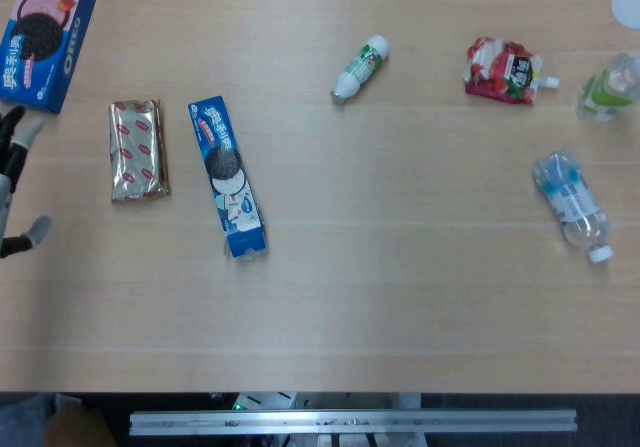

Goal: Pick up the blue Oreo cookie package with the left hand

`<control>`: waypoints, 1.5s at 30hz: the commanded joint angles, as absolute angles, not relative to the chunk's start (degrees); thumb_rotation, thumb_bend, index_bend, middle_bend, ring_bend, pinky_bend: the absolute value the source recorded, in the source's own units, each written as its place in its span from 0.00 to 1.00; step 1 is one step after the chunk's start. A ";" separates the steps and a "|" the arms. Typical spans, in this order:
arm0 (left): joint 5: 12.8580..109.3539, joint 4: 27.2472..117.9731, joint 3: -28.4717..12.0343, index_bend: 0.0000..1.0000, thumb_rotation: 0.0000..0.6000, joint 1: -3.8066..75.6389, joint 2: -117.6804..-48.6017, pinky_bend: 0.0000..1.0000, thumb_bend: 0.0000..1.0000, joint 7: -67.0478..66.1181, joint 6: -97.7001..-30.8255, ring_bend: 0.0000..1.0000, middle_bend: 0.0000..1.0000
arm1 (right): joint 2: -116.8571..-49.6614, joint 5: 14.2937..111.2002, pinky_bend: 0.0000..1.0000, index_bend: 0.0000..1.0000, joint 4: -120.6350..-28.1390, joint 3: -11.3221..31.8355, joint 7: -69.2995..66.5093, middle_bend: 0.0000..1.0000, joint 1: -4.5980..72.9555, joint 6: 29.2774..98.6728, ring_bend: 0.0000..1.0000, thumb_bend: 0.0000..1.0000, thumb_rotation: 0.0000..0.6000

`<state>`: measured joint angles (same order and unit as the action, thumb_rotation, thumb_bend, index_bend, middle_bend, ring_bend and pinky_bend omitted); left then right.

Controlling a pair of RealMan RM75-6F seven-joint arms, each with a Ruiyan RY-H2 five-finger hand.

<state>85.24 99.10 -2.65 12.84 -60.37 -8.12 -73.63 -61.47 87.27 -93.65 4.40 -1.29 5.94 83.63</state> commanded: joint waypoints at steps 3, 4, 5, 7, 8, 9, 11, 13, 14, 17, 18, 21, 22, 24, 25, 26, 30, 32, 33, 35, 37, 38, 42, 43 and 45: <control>90.68 96.90 -2.45 0.00 1.00 18.47 -60.75 0.01 0.21 -4.51 -67.88 0.00 0.00 | -60.04 87.38 0.40 0.16 -95.37 5.15 -1.75 0.29 7.43 82.12 0.27 0.26 1.00; 91.59 96.30 -2.41 0.00 1.00 19.53 -60.99 0.01 0.21 -3.86 -66.87 0.00 0.00 | -59.92 87.38 0.40 0.16 -95.55 5.27 -1.64 0.29 7.63 81.98 0.27 0.26 1.00; 92.52 95.59 -2.34 0.00 1.00 20.54 -61.32 0.01 0.21 -3.17 -65.97 0.00 0.00 | -59.85 87.43 0.40 0.16 -95.68 5.34 -1.56 0.29 7.79 81.89 0.27 0.26 1.00; 94.52 93.65 -2.06 0.00 1.00 22.95 -62.34 0.01 0.21 -1.69 -63.71 0.00 0.00 | -59.76 87.61 0.40 0.16 -95.95 5.36 -1.78 0.29 8.05 81.73 0.27 0.26 1.00; 95.37 92.78 -1.89 0.00 1.00 24.04 -62.78 0.01 0.21 -1.15 -62.64 0.00 0.00 | -59.71 87.69 0.40 0.16 -96.05 5.33 -1.97 0.29 8.14 81.63 0.27 0.26 1.00; 96.19 91.89 -1.74 0.00 1.00 25.08 -63.31 0.01 0.21 -0.55 -61.70 0.00 0.00 | -59.63 87.79 0.40 0.16 -96.10 5.29 -2.11 0.29 8.22 81.57 0.27 0.26 1.00; 97.95 89.82 -1.41 0.00 1.00 27.42 -64.70 0.01 0.21 0.76 -59.82 0.00 0.00 | -59.49 88.10 0.40 0.16 -96.21 5.18 -2.21 0.29 8.27 81.69 0.27 0.26 1.00; 99.68 87.58 -1.05 0.00 1.00 29.53 -66.26 0.01 0.21 2.12 -58.55 0.00 0.00 | -59.34 88.28 0.40 0.16 -96.41 5.03 -2.34 0.29 8.10 82.04 0.27 0.26 1.00; 100.37 86.53 -0.90 0.00 1.00 30.41 -66.99 0.01 0.21 2.69 -58.11 0.00 0.00 | -59.29 88.31 0.40 0.16 -96.49 4.95 -2.44 0.29 8.00 82.18 0.27 0.26 1.00; 102.44 82.83 -0.36 0.00 1.00 33.24 -69.46 0.01 0.21 4.07 -56.65 0.00 0.00 | -59.12 88.20 0.40 0.15 -96.68 4.69 -2.60 0.29 7.67 82.47 0.27 0.26 1.00; 103.18 81.62 -0.16 0.00 1.00 34.09 -70.24 0.01 0.21 4.28 -56.34 0.00 0.00 | -59.08 88.18 0.40 0.16 -96.71 4.62 -2.62 0.29 7.59 82.55 0.27 0.26 1.00; 105.74 76.92 0.75 0.00 1.00 36.81 -72.91 0.01 0.21 4.21 -55.34 0.00 0.00 | -59.03 88.10 0.40 0.16 -96.84 4.44 -2.78 0.29 7.36 82.76 0.27 0.26 1.00; 106.39 75.39 1.14 0.00 1.00 37.76 -73.86 0.01 0.21 4.02 -54.78 0.00 0.00 | -59.01 88.13 0.40 0.15 -96.89 4.35 -2.82 0.29 7.29 82.83 0.27 0.26 1.00; 107.40 73.05 1.86 0.00 1.00 39.28 -75.38 0.01 0.21 4.20 -54.09 0.00 0.00 | -59.02 88.22 0.40 0.16 -96.97 4.25 -3.02 0.29 7.18 83.00 0.27 0.26 1.00; 107.76 72.11 2.21 0.00 1.00 39.87 -75.97 0.01 0.21 4.43 -53.81 0.00 0.00 | -59.03 88.24 0.40 0.16 -96.97 4.22 -3.16 0.29 7.14 83.08 0.27 0.26 1.00; 108.05 71.24 2.54 0.00 1.00 40.43 -76.55 0.01 0.21 4.65 -53.55 0.00 0.00 | -59.06 88.24 0.40 0.16 -96.95 4.20 -3.29 0.29 7.10 83.14 0.27 0.26 1.00; 108.76 67.86 3.54 0.00 1.00 42.48 -78.85 0.01 0.21 5.52 -52.99 0.00 0.00 | -59.13 88.14 0.40 0.16 -96.76 4.05 -3.52 0.29 7.00 83.16 0.27 0.26 1.00; 108.16 66.64 3.57 0.00 1.00 43.25 -79.93 0.01 0.21 6.19 -52.69 0.00 0.00 | -59.18 88.00 0.40 0.16 -96.61 4.00 -3.72 0.29 6.90 83.21 0.27 0.26 1.00; 107.91 66.18 3.58 0.00 1.00 43.57 -80.38 0.01 0.21 6.50 -52.59 0.00 0.00 | -59.20 87.91 0.40 0.16 -96.54 3.98 -3.80 0.29 6.84 83.23 0.27 0.26 1.00; 107.70 64.81 3.81 0.00 1.00 44.48 -81.36 0.01 0.21 6.66 -52.06 0.00 0.00 | -59.18 87.79 0.40 0.16 -96.41 3.91 -3.97 0.29 6.70 83.31 0.27 0.26 1.00; 108.01 62.96 4.24 0.00 1.00 45.50 -82.26 0.01 0.21 5.48 -51.31 0.00 0.00 | -59.12 87.75 0.40 0.16 -96.34 3.87 -4.16 0.29 6.56 83.49 0.27 0.26 1.00; 108.04 62.19 4.44 0.00 1.00 45.86 -82.66 0.01 0.21 4.96 -50.94 0.00 0.00 | -59.07 87.73 0.40 0.16 -96.33 3.86 -4.27 0.29 6.48 83.60 0.27 0.26 1.00; 107.79 59.61 5.61 0.00 1.00 47.21 -84.11 0.01 0.21 4.39 -49.31 0.00 0.00 | -58.88 87.52 0.40 0.16 -96.26 3.78 -4.83 0.29 6.07 84.03 0.27 0.26 1.00; 107.92 58.98 5.96 0.00 1.00 47.47 -84.39 0.01 0.21 4.28 -49.15 0.00 0.00 | -58.87 87.44 0.40 0.16 -96.23 3.75 -4.91 0.29 6.00 84.03 0.27 0.26 1.00; 108.16 57.51 6.55 0.00 1.00 47.88 -85.04 0.01 0.21 3.80 -49.09 0.00 0.00 | -58.85 87.30 0.40 0.16 -96.16 3.68 -4.99 0.29 5.86 84.05 0.27 0.26 1.00</control>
